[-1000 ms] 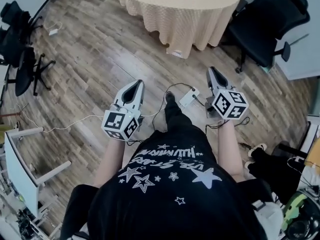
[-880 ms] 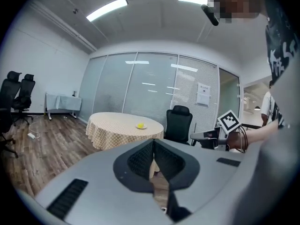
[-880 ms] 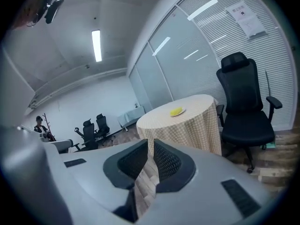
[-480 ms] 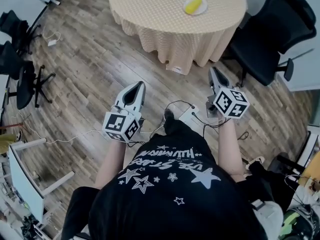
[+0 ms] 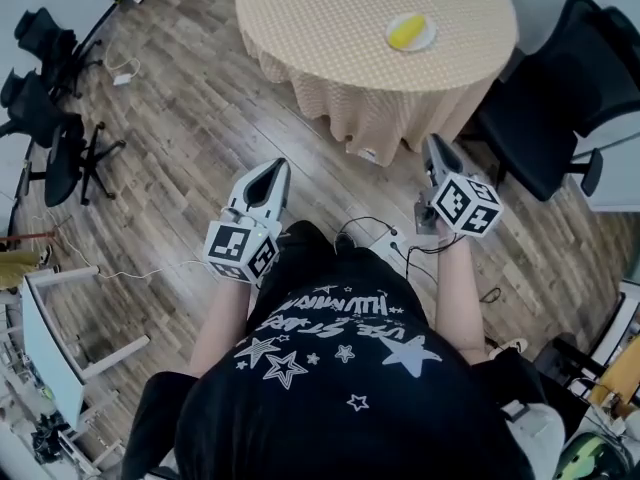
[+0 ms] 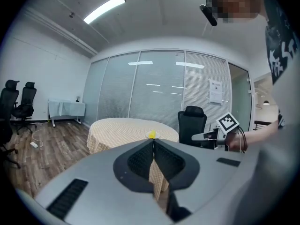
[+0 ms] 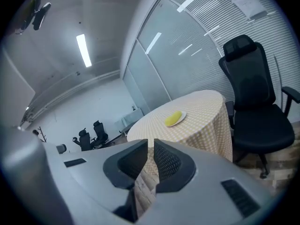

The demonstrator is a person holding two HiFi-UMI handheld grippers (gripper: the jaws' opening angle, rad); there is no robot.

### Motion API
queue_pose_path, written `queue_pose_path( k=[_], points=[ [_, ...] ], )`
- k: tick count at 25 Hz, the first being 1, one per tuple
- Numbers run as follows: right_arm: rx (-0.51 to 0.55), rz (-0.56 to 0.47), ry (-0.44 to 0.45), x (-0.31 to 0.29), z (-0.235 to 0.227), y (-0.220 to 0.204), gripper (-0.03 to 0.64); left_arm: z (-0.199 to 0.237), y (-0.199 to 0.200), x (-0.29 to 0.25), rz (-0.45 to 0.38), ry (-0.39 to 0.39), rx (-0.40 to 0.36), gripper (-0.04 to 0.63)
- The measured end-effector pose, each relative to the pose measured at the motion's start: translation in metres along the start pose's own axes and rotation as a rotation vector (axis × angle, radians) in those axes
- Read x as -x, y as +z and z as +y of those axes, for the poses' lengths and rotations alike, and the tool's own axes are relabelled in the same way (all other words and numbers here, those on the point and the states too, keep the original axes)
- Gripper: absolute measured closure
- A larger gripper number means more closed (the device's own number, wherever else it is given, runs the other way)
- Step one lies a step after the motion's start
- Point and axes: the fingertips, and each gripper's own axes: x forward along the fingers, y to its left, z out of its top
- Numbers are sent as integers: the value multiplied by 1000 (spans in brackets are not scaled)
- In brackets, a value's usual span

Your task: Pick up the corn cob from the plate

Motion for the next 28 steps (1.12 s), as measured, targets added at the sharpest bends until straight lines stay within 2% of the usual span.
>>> queue_pose_path(
  k=[5,9,13,23,28],
  points=[
    [-16,5,-6,-15,1,0,565,18,12,-19,-20,-5,-9,588],
    [-2,0,-24,-30,4,5,565,26,19,-47,-36,-57,-32,588],
    [-8,18,-28,-54,2,12,565,34,25,-88,-35,-124,-17,588],
    [-53,-14,-173,-133,-36,63,565,82,53,-218,5,-303,-43,588],
    [-76,17,-227,-175,-50,84,563,102,78,-281,17,-381,-61,588]
  ],
)
